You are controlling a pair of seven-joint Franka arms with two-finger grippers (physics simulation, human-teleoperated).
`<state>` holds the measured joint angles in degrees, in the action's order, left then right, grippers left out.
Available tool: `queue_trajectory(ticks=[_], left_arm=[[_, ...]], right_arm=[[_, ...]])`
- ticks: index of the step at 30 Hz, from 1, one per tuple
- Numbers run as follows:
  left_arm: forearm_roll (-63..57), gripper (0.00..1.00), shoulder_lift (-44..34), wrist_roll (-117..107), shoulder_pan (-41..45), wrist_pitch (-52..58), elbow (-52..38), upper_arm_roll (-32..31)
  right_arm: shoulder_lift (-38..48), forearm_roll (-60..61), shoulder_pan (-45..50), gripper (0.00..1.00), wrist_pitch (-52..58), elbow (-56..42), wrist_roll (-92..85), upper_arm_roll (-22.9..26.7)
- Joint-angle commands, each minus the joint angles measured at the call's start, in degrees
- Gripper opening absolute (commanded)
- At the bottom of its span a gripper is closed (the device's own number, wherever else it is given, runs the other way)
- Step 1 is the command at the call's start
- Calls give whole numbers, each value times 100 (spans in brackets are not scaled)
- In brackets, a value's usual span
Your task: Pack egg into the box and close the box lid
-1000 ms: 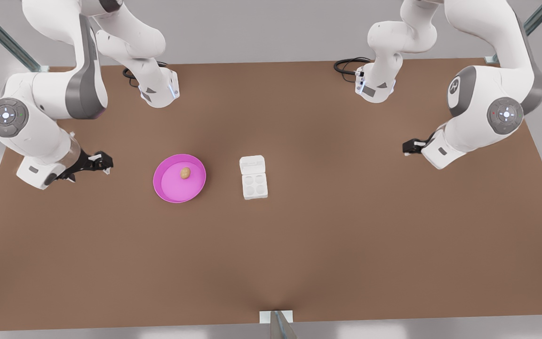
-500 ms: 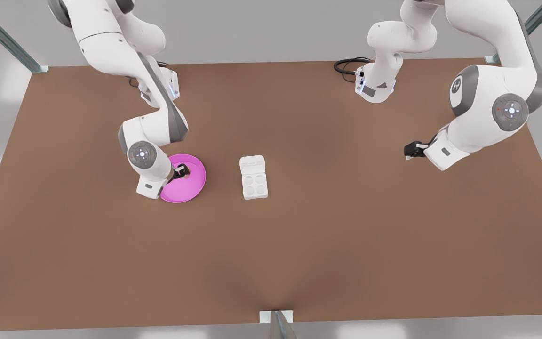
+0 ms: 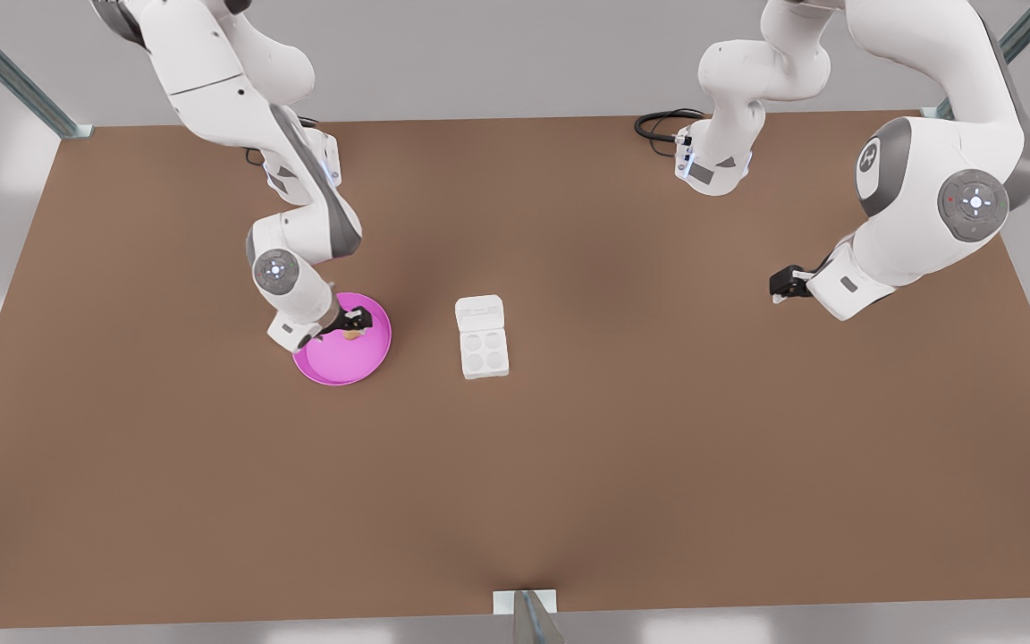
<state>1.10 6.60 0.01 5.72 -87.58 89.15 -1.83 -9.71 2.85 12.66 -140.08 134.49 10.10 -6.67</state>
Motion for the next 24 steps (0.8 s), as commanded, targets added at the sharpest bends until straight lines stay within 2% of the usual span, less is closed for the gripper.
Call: queue_trajectory(ticks=[1, 11, 18, 24], left_arm=[[-4, 100, -1, 43, -1, 4, -3, -1], [-13, 100, 34, 43, -27, 13, -47, -1], [13, 100, 25, -45, 8, 707, -144, -45], [31, 100, 104, -45, 17, 769, -144, -45]], right_arm=[[-74, 172, 35, 100, -634, 113, 1196, -1], [-514, 163, -44, 100, -986, 315, 1029, -1], [-523, 155, -27, 100, -986, 535, 889, -1], [-575, 155, 70, 100, -986, 658, 827, -18]])
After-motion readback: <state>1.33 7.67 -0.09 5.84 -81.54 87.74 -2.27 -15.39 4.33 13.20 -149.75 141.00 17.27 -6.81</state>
